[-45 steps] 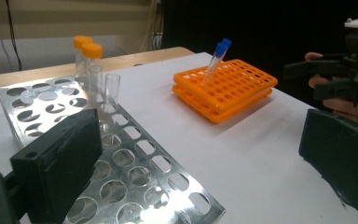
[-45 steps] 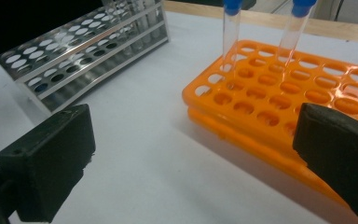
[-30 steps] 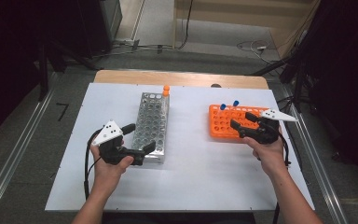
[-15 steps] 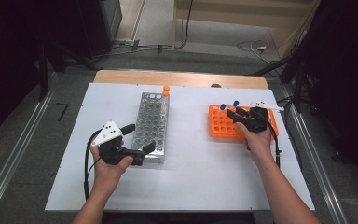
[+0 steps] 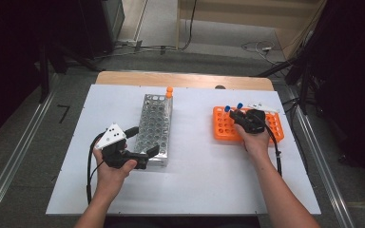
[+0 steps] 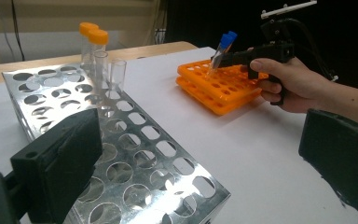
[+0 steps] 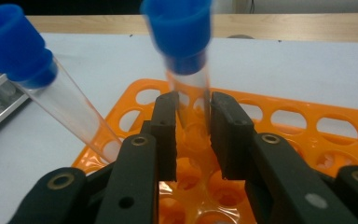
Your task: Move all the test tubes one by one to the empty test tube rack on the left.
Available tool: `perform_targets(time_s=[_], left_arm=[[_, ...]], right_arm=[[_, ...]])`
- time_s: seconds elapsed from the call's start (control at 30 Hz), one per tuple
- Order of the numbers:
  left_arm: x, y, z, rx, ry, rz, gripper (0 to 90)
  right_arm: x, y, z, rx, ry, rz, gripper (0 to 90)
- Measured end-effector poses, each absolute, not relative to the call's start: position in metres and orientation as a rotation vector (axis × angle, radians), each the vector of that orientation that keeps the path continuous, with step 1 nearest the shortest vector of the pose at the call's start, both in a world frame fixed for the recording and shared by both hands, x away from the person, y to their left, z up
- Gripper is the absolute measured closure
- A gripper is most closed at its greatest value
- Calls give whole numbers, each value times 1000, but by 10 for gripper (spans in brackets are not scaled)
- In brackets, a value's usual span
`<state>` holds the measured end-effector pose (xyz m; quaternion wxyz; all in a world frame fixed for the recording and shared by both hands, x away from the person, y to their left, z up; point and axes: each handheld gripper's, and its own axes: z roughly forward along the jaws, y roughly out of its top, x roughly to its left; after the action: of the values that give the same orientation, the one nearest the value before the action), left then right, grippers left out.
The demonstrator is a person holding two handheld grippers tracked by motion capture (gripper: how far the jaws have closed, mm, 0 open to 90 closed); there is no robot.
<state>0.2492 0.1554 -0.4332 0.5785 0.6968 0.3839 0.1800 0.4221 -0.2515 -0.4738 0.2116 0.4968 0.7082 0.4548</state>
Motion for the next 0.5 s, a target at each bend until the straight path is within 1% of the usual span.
perform_targets(time_s=[0.2, 0.5], left_arm=[[250, 155, -434, 1631, 909, 420, 0], [250, 155, -434, 1631, 909, 425, 0]], right_arm=[[421, -249, -475, 1369, 1944, 1227, 747], [421, -250, -474, 1361, 1932, 1236, 752]])
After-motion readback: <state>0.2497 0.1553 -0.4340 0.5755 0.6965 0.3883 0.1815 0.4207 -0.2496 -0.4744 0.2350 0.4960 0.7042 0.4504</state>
